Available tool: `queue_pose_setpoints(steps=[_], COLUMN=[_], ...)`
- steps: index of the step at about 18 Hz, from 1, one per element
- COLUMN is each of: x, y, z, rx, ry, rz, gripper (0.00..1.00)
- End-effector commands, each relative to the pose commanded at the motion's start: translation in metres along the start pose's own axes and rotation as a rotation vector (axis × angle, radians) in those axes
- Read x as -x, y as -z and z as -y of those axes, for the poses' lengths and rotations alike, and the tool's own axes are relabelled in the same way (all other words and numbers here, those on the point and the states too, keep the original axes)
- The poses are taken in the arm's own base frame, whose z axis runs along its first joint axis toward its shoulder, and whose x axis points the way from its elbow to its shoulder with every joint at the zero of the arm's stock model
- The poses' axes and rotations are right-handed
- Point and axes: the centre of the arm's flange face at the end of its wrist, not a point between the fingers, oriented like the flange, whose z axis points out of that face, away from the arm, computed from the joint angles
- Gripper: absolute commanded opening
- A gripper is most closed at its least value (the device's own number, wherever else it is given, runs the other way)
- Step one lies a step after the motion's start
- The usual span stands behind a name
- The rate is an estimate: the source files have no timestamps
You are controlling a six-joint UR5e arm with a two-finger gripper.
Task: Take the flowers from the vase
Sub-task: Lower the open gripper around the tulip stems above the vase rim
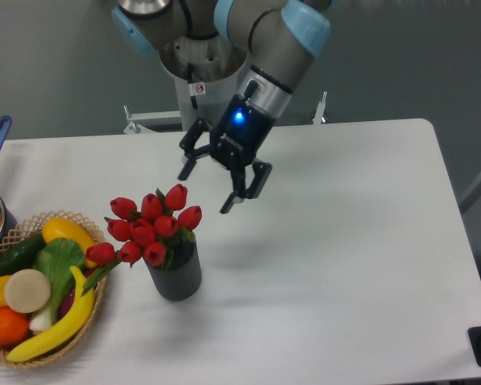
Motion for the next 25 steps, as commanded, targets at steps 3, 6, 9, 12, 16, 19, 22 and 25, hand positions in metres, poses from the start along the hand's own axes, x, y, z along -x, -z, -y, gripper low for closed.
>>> queue_pose_setpoints(steps=[3, 6, 9, 12, 16, 19, 22, 25], x=[0.003, 0.009, 0.017, 0.023, 0.028, 0.028, 0.027, 0.027], y=[-0.012, -0.028, -0.04, -0.052, -0.06, -0.068, -0.069, -0.069], z=[-0.004, -0.006, -0.002, 0.002, 0.001, 0.0, 0.003, 0.004], rx=[-0.001, -0.009, -0.031, -0.032, -0.028, -0.029, -0.03, -0.031], ry=[-0.004, -0.019, -0.029, -0.042, -0.04, -0.049, -0.06, -0.062], rz=[-0.017, -0.032, -0.055, -0.07, -0.082, -0.089, -0.089, -0.089], gripper=[1.0, 1.0, 1.0, 1.0, 1.0, 1.0, 0.95, 0.7])
